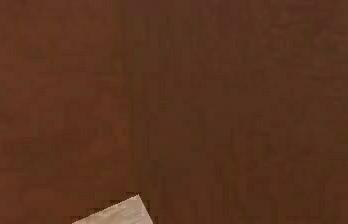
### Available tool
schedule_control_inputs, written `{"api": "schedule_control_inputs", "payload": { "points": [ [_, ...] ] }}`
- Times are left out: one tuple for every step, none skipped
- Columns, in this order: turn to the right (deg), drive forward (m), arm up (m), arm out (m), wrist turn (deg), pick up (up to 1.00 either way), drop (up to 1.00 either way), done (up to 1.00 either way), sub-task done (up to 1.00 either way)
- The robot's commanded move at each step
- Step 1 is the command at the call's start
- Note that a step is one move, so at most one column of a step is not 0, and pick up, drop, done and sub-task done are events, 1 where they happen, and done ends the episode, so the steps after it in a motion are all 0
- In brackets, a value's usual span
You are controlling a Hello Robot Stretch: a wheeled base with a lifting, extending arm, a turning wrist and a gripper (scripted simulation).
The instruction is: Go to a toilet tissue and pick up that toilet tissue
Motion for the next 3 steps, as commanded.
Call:
{"api": "schedule_control_inputs", "payload": {
  "points": [
    [-45.0,0.0,0.0,0.0,0.0,0.0,0.0,0.0,0.0],
    [-45.0,0.0,0.0,0.0,0.0,0.0,0.0,0.0,0.0],
    [-30.0,0.0,0.0,0.0,0.0,0.0,0.0,0.0,0.0]
  ]
}}
